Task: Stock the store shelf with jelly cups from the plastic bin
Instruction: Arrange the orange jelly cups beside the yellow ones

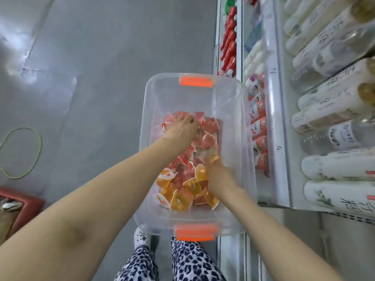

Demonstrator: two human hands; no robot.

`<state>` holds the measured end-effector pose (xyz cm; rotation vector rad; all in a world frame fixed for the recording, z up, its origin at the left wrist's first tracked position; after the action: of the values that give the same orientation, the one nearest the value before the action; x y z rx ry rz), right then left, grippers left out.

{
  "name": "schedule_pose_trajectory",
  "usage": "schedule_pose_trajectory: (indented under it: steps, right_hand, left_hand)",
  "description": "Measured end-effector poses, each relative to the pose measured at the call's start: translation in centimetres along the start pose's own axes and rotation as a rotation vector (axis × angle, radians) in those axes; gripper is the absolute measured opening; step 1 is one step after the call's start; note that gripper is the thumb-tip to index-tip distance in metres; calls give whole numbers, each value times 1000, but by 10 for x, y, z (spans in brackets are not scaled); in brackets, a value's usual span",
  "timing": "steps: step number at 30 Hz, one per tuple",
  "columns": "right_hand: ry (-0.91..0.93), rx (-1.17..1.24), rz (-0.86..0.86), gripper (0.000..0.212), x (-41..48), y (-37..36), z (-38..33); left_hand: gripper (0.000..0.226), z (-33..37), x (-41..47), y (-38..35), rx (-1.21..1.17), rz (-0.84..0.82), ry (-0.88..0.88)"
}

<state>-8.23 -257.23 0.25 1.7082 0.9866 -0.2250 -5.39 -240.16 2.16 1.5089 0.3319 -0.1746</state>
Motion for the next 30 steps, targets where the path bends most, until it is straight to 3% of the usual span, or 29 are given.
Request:
schedule_pose_trajectory:
  steps: [3, 8, 12, 19, 25, 30]
  right_hand:
    - [3, 52, -55, 41, 3, -4, 13]
    - [53, -13, 6, 55, 7, -9, 10]
    - [34, -93, 34, 49, 10, -16, 4]
    - [9, -115, 70, 57, 4, -9, 4]
    - [46, -24, 263, 58, -26, 11, -8]
    - [64, 53, 461, 53, -78, 20, -21]
  left_hand:
    - [52, 2, 33, -20, 69, -70, -4]
    - [48, -1, 56, -41, 126, -125, 7]
    - [50, -1, 51, -49, 136, -140, -28]
    - [53, 3, 37, -37, 201, -154, -112]
    - [69, -11, 6, -16, 206, -95, -135]
    - [54, -12, -47, 23, 111, -9, -204]
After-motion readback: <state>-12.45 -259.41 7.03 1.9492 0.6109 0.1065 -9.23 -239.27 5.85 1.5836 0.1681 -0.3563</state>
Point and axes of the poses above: each hand's wrist, its own x-axis towards the middle knuckle, its own y-axis out of the back of the hand, z = x × y, the point moved 2 cm from there along x, towards the middle knuckle, and after that the axes turned 12 degrees about x, right-handed, at the moved point
